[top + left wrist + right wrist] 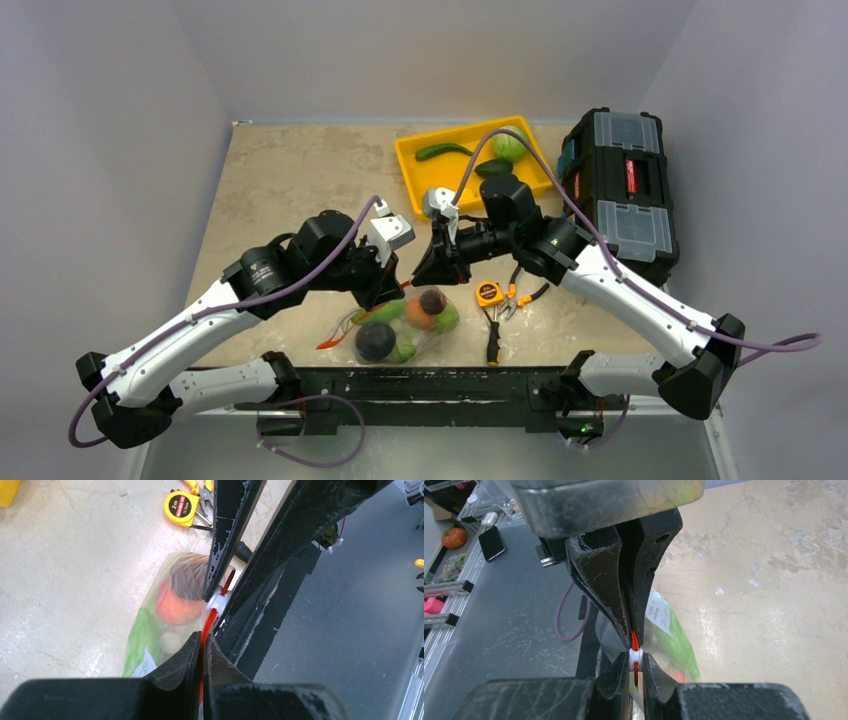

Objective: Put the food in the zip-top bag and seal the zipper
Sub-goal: Zip the zipper food storage bag at the center of the board.

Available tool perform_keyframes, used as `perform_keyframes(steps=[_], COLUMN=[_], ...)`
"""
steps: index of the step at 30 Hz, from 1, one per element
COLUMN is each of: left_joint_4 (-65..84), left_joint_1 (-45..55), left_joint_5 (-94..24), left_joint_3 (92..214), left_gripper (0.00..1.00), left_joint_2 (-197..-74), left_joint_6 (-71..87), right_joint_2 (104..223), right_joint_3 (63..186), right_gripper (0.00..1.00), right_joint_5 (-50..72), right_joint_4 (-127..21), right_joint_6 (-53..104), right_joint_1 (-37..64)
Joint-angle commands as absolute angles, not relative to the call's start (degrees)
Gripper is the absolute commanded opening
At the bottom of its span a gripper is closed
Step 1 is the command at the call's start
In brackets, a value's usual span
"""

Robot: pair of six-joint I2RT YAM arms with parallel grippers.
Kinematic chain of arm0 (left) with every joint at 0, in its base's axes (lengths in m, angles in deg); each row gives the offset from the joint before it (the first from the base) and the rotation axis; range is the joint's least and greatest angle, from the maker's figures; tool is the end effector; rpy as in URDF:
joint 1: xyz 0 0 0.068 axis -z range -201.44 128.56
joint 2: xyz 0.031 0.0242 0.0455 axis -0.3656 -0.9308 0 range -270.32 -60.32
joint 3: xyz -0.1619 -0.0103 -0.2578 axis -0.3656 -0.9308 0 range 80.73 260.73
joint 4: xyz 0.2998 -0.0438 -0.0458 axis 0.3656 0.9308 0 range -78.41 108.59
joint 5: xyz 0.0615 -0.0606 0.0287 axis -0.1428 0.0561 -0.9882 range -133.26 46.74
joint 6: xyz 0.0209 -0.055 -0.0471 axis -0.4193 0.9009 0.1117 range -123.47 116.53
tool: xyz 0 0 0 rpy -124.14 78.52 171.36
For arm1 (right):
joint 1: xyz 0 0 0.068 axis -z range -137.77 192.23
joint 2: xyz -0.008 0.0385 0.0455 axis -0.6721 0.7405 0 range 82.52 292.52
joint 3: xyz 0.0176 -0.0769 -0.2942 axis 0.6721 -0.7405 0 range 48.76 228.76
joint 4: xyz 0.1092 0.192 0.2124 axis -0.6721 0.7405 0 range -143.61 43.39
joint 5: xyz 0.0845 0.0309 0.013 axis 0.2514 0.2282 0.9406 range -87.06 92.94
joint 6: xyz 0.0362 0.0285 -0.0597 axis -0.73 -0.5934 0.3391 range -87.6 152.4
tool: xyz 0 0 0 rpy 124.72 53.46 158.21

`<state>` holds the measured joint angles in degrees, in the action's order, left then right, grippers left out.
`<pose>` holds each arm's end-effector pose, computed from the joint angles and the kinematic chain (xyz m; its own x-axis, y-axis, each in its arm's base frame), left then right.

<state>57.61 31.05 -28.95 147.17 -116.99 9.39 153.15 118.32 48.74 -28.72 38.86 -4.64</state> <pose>0.1364 -0.2035 0.3900 -0.5491 0.3612 -0.7537 0.7875 0.5255 -0.3219 0.1865 0.2658 0.3961 -0.1906 -0.3181 -0.9287 -0.9771 -0.0297 0.2108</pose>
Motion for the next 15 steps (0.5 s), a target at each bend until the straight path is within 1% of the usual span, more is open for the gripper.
perform_keyframes(steps=[1,8,15], left_joint_4=[54.05,52.92,53.01], left_joint_1=[30.50,30.18,30.10], left_joint_5=[-27.60,-25.18,-24.47], left_joint_3=[149.25,149.29,149.27], left_gripper=[0.00,0.00,0.00], left_joint_2=[-115.76,-115.53,-114.88], left_joint_6=[9.01,8.67,8.44], right_joint_2=[153.74,154.10,155.61], right_joint_3=[120.65,119.57,120.27], right_gripper=[0.01,0.00,0.05], right_joint_5=[48.86,43.71,39.95], right_joint_4=[-30.09,-33.87,-34.94], right_joint_6=[39.46,38.38,38.16], right_joint_1=[-5.76,-9.01,-12.24])
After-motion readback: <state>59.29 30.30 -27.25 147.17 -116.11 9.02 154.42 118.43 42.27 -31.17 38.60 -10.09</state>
